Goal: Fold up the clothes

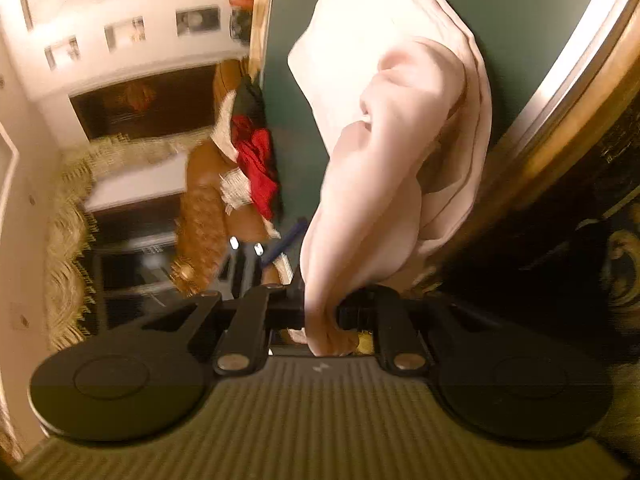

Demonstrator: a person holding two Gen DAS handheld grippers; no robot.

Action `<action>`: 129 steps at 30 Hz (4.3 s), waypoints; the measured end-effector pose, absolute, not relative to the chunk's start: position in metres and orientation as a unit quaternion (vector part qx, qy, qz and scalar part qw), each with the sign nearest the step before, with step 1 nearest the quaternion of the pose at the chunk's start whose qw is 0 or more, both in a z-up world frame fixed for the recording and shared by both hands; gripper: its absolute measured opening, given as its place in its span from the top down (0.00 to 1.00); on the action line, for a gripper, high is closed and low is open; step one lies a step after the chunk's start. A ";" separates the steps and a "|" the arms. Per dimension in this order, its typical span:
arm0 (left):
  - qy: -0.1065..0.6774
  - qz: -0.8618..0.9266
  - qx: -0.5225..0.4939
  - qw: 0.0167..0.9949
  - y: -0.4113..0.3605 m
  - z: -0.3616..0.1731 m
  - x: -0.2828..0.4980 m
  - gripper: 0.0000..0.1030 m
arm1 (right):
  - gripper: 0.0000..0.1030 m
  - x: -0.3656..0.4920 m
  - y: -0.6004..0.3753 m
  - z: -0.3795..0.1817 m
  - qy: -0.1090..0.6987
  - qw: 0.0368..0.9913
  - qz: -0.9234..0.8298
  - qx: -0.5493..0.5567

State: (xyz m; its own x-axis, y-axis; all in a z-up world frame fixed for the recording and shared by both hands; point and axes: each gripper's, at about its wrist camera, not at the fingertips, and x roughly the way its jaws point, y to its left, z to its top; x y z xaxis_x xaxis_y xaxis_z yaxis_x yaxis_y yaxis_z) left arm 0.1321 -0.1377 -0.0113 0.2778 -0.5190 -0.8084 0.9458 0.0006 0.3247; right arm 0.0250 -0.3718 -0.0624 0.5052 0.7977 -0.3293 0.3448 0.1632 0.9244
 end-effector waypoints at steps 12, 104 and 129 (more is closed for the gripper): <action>0.277 -0.605 0.478 0.573 -0.156 -0.056 0.140 0.72 | 0.83 0.040 -0.384 -0.048 0.516 0.608 0.199 0.570; 0.396 -0.202 0.176 0.878 -0.179 -0.023 0.502 0.55 | 0.67 0.163 -0.445 -0.080 0.561 0.669 0.242 0.423; 0.480 -0.327 0.080 0.810 -0.093 -0.028 0.270 0.33 | 0.36 0.262 -0.368 -0.030 0.493 0.823 0.281 -0.020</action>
State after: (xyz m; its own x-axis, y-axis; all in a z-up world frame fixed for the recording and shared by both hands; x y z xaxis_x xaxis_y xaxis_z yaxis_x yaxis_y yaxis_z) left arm 0.2704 -0.0929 -0.0284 0.3254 -0.4530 -0.8300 0.6057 0.7739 -0.1849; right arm 0.2618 -0.3675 -0.0301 0.3548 0.4430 -0.8233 -0.4829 0.8409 0.2444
